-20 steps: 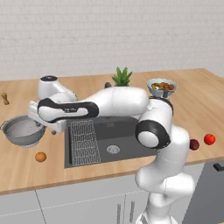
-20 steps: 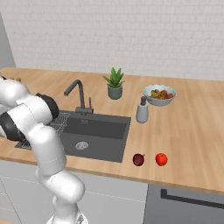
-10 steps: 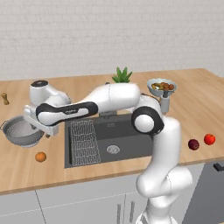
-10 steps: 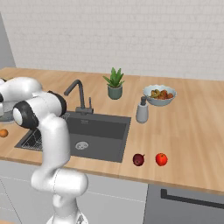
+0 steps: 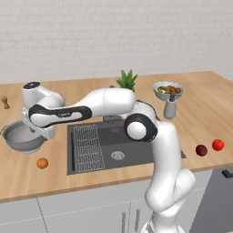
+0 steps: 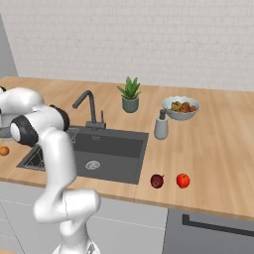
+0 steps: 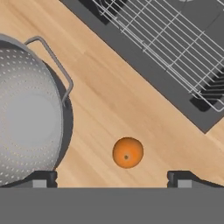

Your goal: Put the colander in the sink, put the tangerine, apple, pear in the colander, and turn on the sink faucet and pour water over the colander.

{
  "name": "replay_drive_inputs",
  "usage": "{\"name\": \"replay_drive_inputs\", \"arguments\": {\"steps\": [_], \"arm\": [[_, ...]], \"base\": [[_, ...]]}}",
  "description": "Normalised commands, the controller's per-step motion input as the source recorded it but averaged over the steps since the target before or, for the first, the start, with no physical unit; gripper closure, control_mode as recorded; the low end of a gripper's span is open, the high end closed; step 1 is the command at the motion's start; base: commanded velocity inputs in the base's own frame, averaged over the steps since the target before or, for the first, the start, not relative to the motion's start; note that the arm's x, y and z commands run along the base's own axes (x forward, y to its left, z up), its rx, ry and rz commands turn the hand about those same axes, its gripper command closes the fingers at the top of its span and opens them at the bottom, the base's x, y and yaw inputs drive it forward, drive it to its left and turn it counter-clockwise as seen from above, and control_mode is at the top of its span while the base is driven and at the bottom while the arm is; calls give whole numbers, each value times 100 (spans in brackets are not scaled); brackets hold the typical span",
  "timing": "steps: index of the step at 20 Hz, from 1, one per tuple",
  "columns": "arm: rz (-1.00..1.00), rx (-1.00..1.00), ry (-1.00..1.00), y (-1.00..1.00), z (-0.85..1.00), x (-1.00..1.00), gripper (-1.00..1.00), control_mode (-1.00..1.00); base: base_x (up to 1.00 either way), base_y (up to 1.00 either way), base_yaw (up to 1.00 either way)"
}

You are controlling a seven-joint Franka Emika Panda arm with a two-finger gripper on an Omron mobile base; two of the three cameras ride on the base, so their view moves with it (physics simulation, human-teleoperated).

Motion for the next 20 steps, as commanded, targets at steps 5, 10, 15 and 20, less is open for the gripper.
{"name": "replay_drive_inputs", "arguments": {"steps": [5, 10, 15, 20], "arm": [[-7, -1, 0, -5, -28, 14, -100, -100], [-1, 0, 0, -5, -36, 32, -100, -100], [0, 0, 0, 0, -24, 43, -100, -100], [5, 0, 1, 11, -13, 48, -100, -100]], "base": [[0, 0, 0], [0, 0, 0], [0, 0, 0], [0, 0, 0]]}}
